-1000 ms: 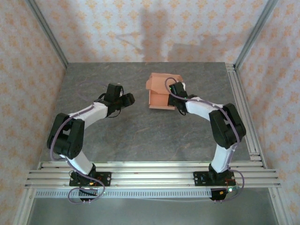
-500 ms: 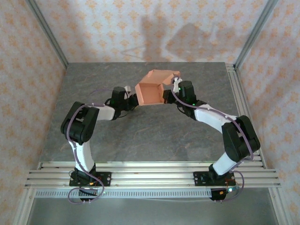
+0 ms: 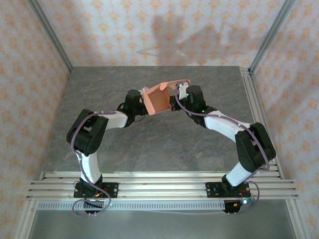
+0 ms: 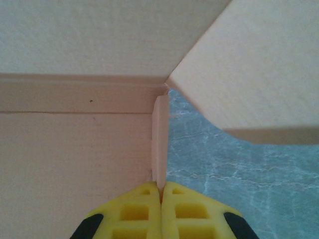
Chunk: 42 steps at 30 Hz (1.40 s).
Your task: Fold the paper box
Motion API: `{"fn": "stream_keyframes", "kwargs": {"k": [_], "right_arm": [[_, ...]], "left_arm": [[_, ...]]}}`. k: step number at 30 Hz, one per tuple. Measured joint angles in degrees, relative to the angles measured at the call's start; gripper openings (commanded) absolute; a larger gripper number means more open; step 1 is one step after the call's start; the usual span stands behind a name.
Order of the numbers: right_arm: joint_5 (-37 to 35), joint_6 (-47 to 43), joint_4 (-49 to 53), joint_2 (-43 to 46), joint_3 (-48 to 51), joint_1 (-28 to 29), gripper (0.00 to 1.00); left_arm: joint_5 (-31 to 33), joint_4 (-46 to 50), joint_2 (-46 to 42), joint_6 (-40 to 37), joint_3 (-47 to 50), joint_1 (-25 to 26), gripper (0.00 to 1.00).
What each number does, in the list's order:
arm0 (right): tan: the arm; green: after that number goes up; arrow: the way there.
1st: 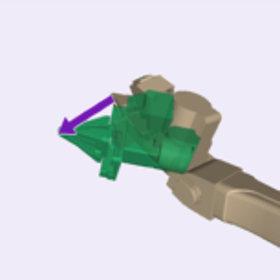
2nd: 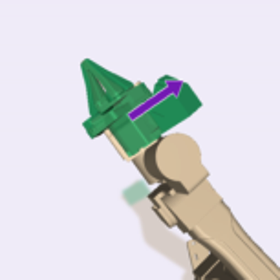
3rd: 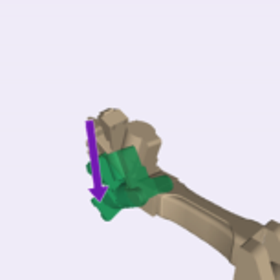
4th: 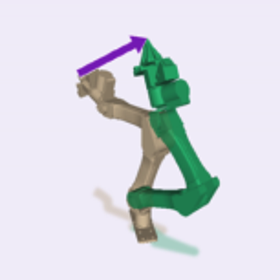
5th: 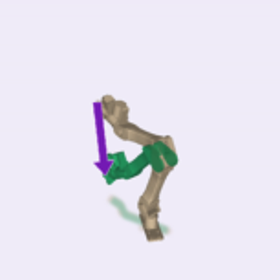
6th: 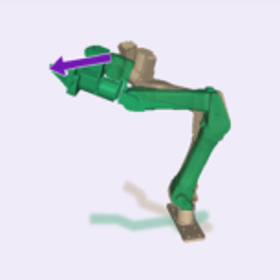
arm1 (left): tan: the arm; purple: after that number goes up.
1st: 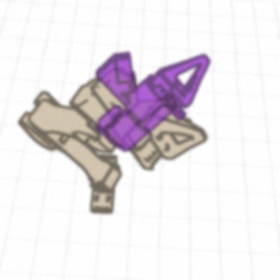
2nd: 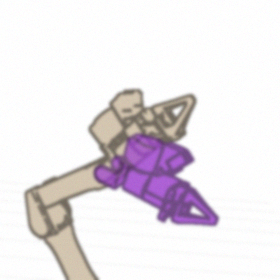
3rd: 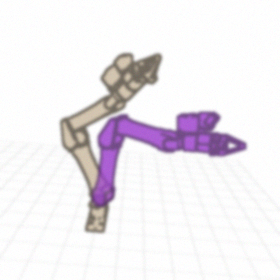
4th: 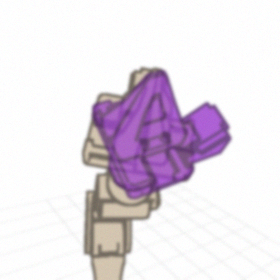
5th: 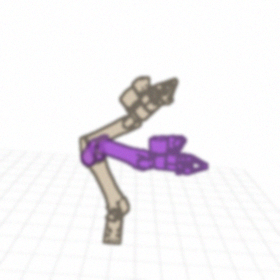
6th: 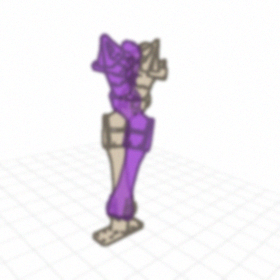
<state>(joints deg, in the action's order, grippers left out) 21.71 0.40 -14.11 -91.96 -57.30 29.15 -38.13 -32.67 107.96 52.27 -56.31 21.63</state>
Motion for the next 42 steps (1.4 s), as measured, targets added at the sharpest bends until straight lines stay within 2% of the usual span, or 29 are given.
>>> {"fn": "stream_keyframes", "kwargs": {"k": [7, 18, 25, 33, 42], "right_arm": [[-9.3, -8.3, 4.3, -2.3, -4.0, 3.8, 0.00], [-20.3, -15.9, 7.3, -3.7, -6.4, 7.6, 0.00], [-21.1, -14.1, 6.9, -2.0, -4.6, 7.6, 0.00], [-18.7, -8.8, 5.9, 3.3, 0.0, 5.9, 0.00], [-19.0, -4.9, 6.0, 7.0, 5.5, 3.4, 0.00]], "left_arm": [[1.2, 1.7, 0.0, 0.4, -0.2, -0.4, 0.54], [1.5, 3.5, 0.0, 0.3, -0.5, -0.7, 0.54], [1.2, 5.2, 0.0, -1.4, -0.9, -0.6, 0.67], [1.0, 5.4, 0.1, -3.0, -0.9, -0.6, 0.84], [2.4, 3.7, 1.6, -1.5, 1.0, -2.3, 0.88]]}}
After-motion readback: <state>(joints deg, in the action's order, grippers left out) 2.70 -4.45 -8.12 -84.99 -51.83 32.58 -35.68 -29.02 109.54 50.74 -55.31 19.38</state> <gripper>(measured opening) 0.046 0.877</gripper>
